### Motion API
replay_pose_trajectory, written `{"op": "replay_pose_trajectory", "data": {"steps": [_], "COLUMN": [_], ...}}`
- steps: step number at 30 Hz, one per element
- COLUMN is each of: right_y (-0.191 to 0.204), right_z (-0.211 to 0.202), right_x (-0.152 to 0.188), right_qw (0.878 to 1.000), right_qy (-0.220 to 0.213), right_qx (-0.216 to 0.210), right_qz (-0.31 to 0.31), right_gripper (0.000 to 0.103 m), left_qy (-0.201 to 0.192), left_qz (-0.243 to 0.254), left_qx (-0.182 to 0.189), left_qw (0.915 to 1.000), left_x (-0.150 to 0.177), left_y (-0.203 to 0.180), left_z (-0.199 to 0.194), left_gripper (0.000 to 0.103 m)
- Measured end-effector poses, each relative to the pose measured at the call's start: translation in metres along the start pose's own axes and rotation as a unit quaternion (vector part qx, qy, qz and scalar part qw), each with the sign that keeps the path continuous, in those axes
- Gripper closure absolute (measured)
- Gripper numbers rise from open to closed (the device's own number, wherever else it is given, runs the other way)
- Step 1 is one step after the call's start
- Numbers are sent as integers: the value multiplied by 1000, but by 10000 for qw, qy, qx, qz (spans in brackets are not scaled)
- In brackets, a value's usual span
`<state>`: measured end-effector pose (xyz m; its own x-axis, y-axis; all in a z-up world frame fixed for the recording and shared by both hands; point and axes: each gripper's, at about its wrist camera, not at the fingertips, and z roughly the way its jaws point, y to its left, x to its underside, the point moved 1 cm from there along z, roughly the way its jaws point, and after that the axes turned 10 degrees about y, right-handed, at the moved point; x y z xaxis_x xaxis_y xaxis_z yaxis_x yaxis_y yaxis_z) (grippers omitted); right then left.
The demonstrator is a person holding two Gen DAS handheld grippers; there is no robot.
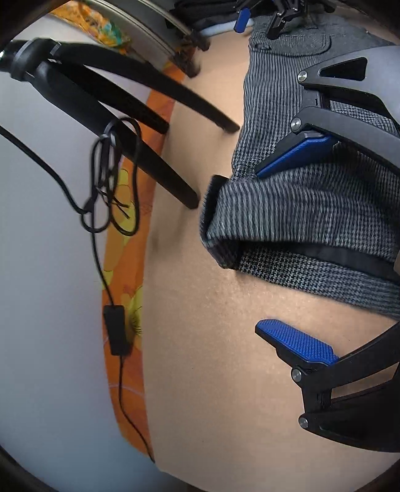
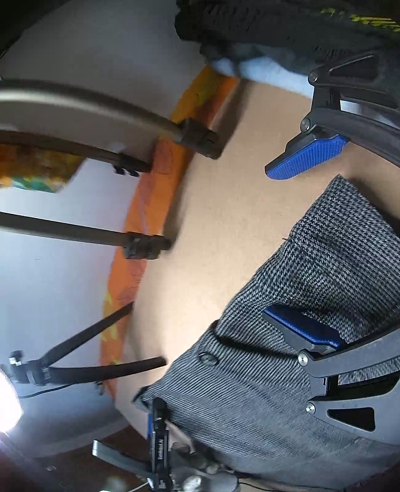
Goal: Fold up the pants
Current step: 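Move both grippers to the trouser waistband and close them on it, then lift the waistband with both grippers and fold it over onto the legs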
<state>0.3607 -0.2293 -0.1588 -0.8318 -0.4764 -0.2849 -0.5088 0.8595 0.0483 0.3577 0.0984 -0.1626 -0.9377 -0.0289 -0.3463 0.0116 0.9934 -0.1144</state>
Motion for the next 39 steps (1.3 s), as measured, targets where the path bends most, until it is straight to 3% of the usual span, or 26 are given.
{"op": "replay_pose_trajectory", "data": {"steps": [3, 4, 5, 6, 7, 8, 9, 12, 14, 22, 29, 32, 36, 39], "right_y": [-2, -2, -1, 2, 4, 7, 10, 17, 21, 37, 76, 102, 135, 159], "right_z": [12, 16, 16, 15, 14, 12, 8, -1, -11, -84, -155, -187, -205, -201], "right_x": [0, 1, 2, 2, 2, 3, 5, 7, 9, 25, 61, 96, 145, 183], "right_qw": [9998, 9994, 9997, 9997, 9997, 9994, 9992, 9993, 9995, 9977, 9929, 9896, 9869, 9860], "right_qy": [150, 204, 112, 88, 54, 33, 30, 48, -47, -611, -1117, -1309, -1362, -1264], "right_qx": [-158, -270, -229, -213, -244, -318, -372, -349, -270, -105, 51, 169, 287, 422], "right_qz": [42, 68, 35, -12, -55, -101, -128, -140, -154, -269, -416, -575, -819, -999], "right_gripper": [18, 17, 20, 27, 33, 50, 68, 83, 87, 91, 92, 92, 92, 92], "left_qy": [-110, -146, -214, -274, -316, -340, -365, -386, -407, -887, -1347, -1388, -1324, -1049], "left_qz": [166, 225, 325, 409, 499, 578, 646, 605, 573, 687, 834, 930, 970, 953], "left_qx": [-189, -223, -213, -170, -133, -116, -141, -73, 58, 93, 224, 218, 323, 483], "left_qw": [9996, 9994, 9990, 9986, 9982, 9977, 9971, 9974, 9975, 9936, 9871, 9857, 9859, 9887], "left_x": [5, 7, 9, 12, 14, 16, 19, 23, 25, 50, 113, 124, 181, 227], "left_y": [-9, -12, -16, -20, -24, -28, -33, -36, -34, -38, -38, -40, -37, -34], "left_z": [1, 0, -2, -5, -8, -9, -11, -19, -28, -98, -166, -169, -178, -179], "left_gripper": [12, 18, 30, 40, 56, 65, 68, 80, 87, 90, 90, 90, 90, 88]}}
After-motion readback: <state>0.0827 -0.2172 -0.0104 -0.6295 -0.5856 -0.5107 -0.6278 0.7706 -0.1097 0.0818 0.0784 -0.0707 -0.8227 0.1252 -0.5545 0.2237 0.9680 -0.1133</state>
